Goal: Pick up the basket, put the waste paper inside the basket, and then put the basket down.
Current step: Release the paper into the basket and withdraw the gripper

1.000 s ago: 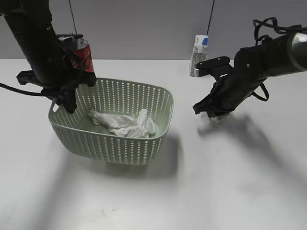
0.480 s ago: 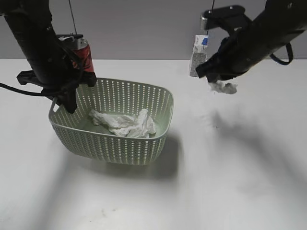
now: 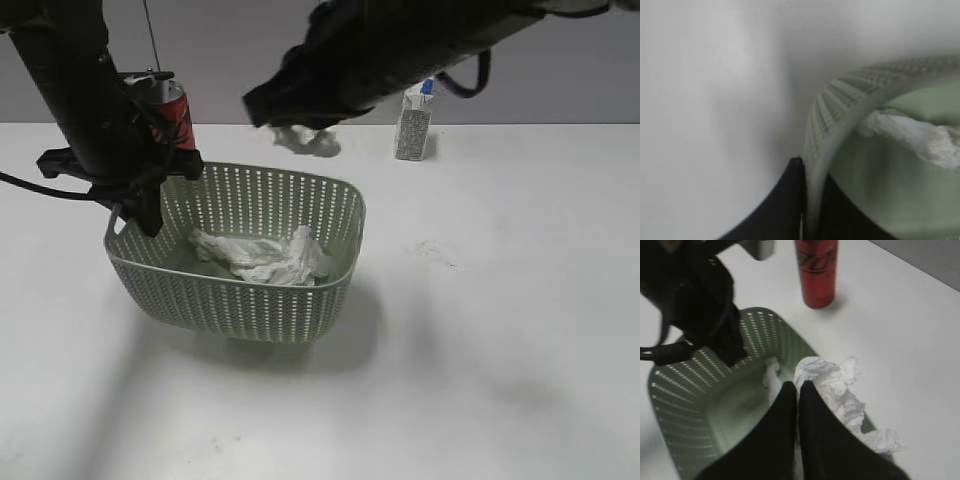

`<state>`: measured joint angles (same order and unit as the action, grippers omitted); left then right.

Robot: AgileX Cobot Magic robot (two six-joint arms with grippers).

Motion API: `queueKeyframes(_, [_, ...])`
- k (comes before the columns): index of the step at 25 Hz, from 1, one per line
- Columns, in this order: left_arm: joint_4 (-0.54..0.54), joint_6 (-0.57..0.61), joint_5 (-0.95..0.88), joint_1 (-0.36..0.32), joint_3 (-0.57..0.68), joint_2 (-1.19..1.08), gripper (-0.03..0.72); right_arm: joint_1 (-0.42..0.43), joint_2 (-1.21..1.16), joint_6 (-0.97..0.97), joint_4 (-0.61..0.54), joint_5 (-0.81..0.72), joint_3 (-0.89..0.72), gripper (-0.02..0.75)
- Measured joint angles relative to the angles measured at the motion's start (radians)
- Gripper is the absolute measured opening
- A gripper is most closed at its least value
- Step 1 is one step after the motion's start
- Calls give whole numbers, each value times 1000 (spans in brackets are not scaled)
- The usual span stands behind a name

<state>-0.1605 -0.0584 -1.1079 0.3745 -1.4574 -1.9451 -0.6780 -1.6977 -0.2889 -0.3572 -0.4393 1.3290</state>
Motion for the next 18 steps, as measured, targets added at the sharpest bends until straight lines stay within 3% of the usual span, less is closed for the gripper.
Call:
queueKeyframes(3, [-7,0,0,0,0,0,-1,-69,-36,-3,-6,28,2,50])
queueKeyframes(4, [-9,0,0,0,0,0,-1,-79,-51,-5,-7,28,2,121])
queueKeyframes(8, [-22,0,2,0,0,0,-1,-95,-110,-5,3,26,2,538])
queueKeyframes(9, [-26,0,2,0,0,0,-1,-95,-114,-5,25,25,2,583])
queueKeyframes(14, [-36,0,15,0,0,0,-1,-56,-81,106,179,-31,2,582])
queueKeyframes(18, [-48,-33,72,2,0,0,-1,78,-24,163,259,-123,2,571])
